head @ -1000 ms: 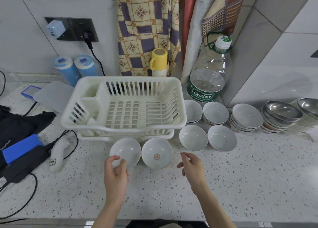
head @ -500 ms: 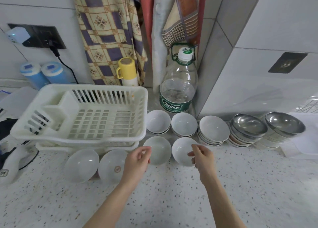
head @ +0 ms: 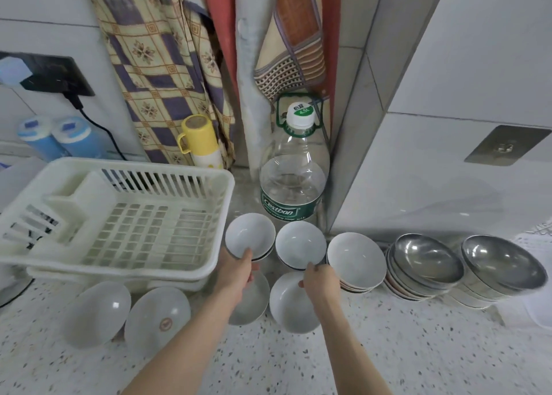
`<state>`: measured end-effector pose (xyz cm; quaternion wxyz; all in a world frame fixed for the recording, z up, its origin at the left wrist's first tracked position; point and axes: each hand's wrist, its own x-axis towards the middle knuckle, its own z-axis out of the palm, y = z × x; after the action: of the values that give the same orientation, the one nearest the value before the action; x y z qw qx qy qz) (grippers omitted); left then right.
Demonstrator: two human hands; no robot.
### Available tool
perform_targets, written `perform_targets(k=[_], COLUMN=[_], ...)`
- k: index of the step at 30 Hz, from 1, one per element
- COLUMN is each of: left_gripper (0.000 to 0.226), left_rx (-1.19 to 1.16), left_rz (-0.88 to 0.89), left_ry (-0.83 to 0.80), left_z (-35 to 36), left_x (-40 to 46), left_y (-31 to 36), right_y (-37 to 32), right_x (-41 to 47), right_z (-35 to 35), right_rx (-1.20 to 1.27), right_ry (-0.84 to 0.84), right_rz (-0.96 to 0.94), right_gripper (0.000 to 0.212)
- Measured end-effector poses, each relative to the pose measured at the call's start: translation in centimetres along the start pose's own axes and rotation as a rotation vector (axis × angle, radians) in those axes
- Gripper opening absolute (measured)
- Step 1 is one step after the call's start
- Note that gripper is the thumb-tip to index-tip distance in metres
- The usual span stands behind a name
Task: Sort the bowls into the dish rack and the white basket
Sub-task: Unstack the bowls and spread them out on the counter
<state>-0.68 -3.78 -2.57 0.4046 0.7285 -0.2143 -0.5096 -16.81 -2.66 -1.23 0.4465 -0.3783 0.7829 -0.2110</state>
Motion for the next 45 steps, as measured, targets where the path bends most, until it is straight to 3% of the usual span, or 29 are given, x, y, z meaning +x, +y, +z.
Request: perform_targets(k=[5,11,16,21,28,36,45], left_gripper=[0.029,0.056,0.061,0.067,0.062,0.039,0.057], left_rx=[0.006,0.012,-0.099,-0.128,-0.227,-0.374,-0.357], left_rz=[-0.006,0.031,0.027,0.086,0.103,0.093,0.108], left_ry=[0.022,0.034,0.053,0.043,0.046,0.046,-0.079], left_z=[0.2,0.2,0.2,0.2,0.2,-0.5,-2.7], left_x=[0.9,0.7,0.1,-0.6,-1.7,-3.2,-7.0], left_y=[0.4,0.6,0.5,-0.1,-0.3,-0.7,-2.2], right_y=[-0.5,-0.7,-1.1,-1.4,-1.8,-1.6,1.2], right_x=[0.4,0.8,0.6,0.0,-1.1,-3.3,-8.0], right_z=[0.6,1.2,1.7,2.4,2.9,2.0,-1.2], right_rx=[0.115,0.226,0.335,0.444,0.514,0.650,0.777], right_ry=[0.005,-0.011,0.027,0.108,0.172,0.136,0.034], right_rz=[0.064,0.147,0.217,0.204,0.171,0.108,0.054], right_gripper=[0.036,0.013,0.027,0.027,0.026,0.023,0.020])
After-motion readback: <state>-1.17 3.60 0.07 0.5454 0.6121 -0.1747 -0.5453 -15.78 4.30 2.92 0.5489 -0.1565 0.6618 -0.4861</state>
